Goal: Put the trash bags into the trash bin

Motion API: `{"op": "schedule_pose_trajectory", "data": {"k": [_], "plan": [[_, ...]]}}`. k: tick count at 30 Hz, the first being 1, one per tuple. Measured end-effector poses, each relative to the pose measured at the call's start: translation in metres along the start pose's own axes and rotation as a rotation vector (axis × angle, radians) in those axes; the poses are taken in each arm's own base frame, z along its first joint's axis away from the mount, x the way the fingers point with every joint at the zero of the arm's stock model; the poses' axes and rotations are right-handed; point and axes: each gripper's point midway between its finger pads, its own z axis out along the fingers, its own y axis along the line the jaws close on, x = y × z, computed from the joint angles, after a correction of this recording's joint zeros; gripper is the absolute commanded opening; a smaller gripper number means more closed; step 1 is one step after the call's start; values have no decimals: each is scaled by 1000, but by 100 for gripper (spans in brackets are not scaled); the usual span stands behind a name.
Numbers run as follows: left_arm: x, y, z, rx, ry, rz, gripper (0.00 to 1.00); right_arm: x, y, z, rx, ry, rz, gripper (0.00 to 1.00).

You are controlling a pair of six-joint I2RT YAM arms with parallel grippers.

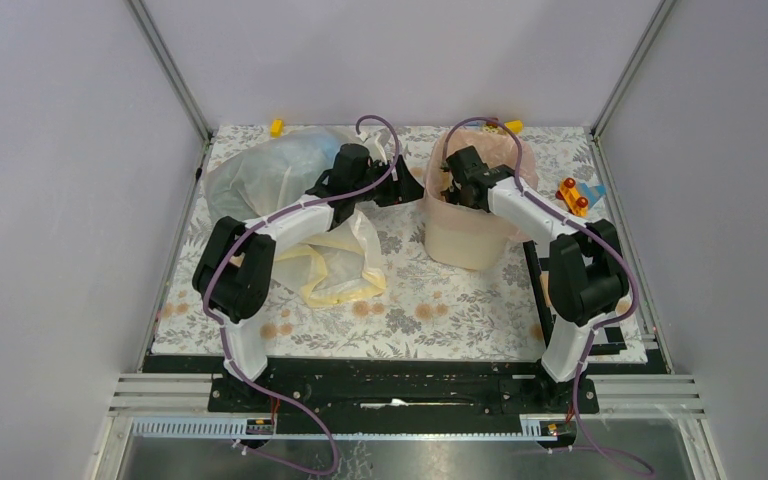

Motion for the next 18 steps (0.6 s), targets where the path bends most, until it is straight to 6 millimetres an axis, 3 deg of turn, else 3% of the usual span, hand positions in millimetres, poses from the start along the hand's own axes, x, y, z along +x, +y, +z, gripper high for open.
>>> {"op": "schedule_pose_trajectory", "data": {"k": [13, 18], "plan": [[1, 0, 0, -1, 6, -1, 66, -7, 2, 18, -14, -40, 32, 0], [1, 0, 0, 0, 6, 2, 66, 1, 1, 33, -7, 2, 35, 0]]}}
